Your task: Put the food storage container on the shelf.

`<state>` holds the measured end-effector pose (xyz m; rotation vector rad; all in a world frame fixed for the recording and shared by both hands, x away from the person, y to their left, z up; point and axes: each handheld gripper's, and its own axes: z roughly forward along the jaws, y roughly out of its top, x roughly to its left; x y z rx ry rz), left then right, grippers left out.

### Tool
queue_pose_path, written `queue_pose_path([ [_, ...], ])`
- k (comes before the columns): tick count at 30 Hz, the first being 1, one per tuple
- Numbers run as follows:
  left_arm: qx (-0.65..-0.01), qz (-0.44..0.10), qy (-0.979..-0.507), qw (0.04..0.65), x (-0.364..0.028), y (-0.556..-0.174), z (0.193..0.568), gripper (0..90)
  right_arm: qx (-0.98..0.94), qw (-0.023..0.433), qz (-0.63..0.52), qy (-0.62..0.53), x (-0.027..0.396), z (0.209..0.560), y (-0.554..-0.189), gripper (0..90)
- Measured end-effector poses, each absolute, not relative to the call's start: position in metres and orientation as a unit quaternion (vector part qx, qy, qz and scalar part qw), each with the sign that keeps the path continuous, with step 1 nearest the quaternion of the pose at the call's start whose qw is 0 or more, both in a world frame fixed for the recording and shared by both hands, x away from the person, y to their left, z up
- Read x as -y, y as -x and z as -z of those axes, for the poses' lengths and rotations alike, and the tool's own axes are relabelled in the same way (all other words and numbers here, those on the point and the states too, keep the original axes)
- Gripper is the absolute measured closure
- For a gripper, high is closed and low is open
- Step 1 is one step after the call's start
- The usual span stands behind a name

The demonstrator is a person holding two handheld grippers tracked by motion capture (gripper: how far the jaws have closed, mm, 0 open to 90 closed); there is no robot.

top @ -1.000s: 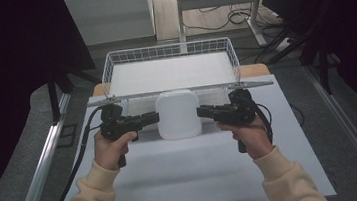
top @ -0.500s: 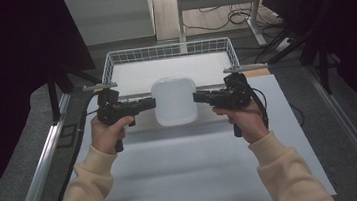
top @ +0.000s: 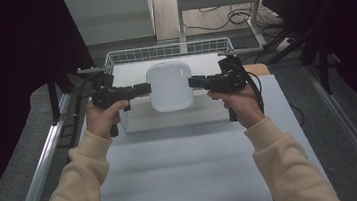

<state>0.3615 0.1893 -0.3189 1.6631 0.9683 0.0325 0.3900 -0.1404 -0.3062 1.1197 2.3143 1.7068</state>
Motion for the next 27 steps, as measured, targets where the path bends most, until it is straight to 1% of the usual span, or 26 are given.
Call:
queue_pose_path([
  [7,-0.418,-0.018,-0.709,0.568,-0.193,-0.377,0.308,80.6,-0.749,0.03,-0.552,-0.364,0.135,0.296,-0.403,79.7],
  [8,-0.419,-0.015,-0.71,0.566,-0.195,-0.383,0.307,80.6,-0.75,0.03,-0.551,-0.366,0.134,0.295,-0.41,79.7],
  [19,-0.427,0.003,-0.704,0.568,-0.192,-0.412,0.303,80.6,-0.752,0.026,-0.537,-0.382,0.135,0.285,-0.435,79.5],
  [27,-0.438,0.022,-0.706,0.556,-0.192,-0.43,0.301,80.7,-0.751,0.008,-0.526,-0.399,0.135,0.284,-0.452,79.2],
])
